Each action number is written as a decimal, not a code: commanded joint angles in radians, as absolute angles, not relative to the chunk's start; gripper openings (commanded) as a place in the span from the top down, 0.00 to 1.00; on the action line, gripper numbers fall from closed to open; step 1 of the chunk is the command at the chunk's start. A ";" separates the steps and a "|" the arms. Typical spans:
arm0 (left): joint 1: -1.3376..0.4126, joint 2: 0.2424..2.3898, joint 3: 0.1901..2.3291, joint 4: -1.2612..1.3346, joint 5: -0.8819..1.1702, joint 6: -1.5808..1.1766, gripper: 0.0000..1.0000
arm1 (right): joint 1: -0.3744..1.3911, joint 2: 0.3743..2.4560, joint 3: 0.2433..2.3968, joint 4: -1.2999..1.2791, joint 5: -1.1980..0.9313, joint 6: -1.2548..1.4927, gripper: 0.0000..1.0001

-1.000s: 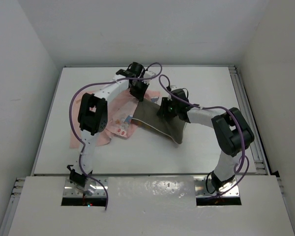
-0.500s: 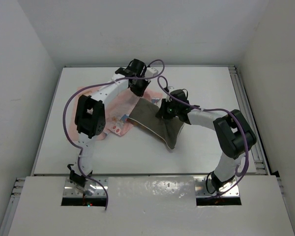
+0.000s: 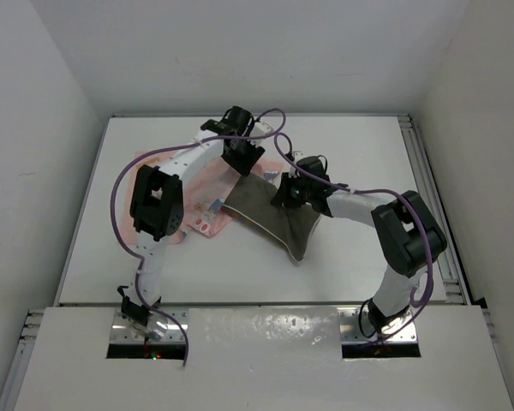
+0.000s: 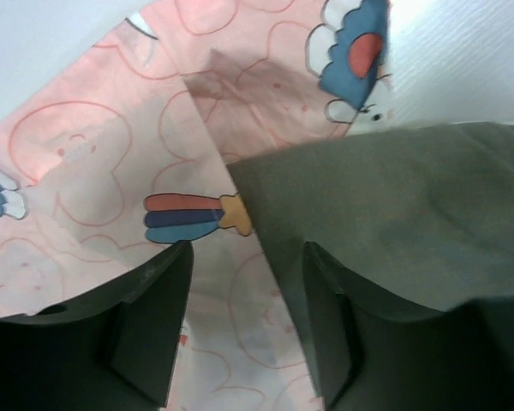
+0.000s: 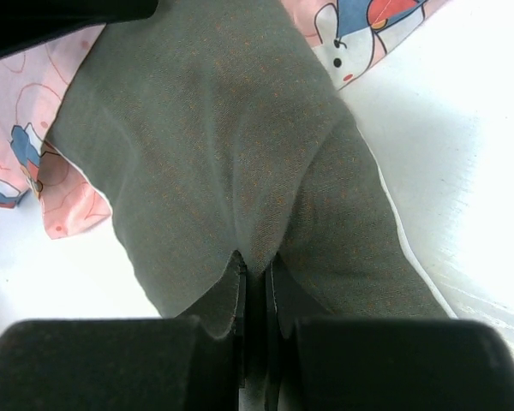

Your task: Put the pillow into the pillowcase

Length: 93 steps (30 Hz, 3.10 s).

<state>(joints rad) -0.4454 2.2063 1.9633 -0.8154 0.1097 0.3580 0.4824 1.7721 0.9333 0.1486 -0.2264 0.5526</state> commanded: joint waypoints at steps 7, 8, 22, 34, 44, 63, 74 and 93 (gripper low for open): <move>-0.448 2.195 1.937 -0.807 0.073 0.365 1.00 | 0.500 1.726 0.933 0.175 -0.261 0.542 1.00; -0.451 2.168 1.937 -0.796 0.087 0.362 1.00 | 0.502 1.726 0.933 0.172 -0.256 0.540 1.00; -0.477 2.076 2.034 -0.933 0.316 0.386 1.00 | 0.531 1.547 0.979 0.305 -0.158 0.587 1.00; -0.463 1.987 1.933 -0.933 0.422 0.475 1.00 | 0.529 1.480 0.753 0.708 -0.077 0.810 1.00; -0.471 2.036 1.796 -0.805 0.436 0.446 1.00 | 0.532 1.669 0.868 0.264 -0.089 0.582 0.36; -0.453 1.674 1.443 -0.804 0.241 0.385 0.57 | 0.601 1.721 0.928 0.195 -0.032 0.109 0.01; -0.456 1.745 1.209 -0.583 0.085 0.236 0.31 | 0.624 1.871 1.046 0.101 -0.028 0.250 0.29; -0.581 1.686 1.255 -0.646 0.457 0.584 1.00 | 0.575 1.770 1.077 0.285 -0.212 0.521 1.00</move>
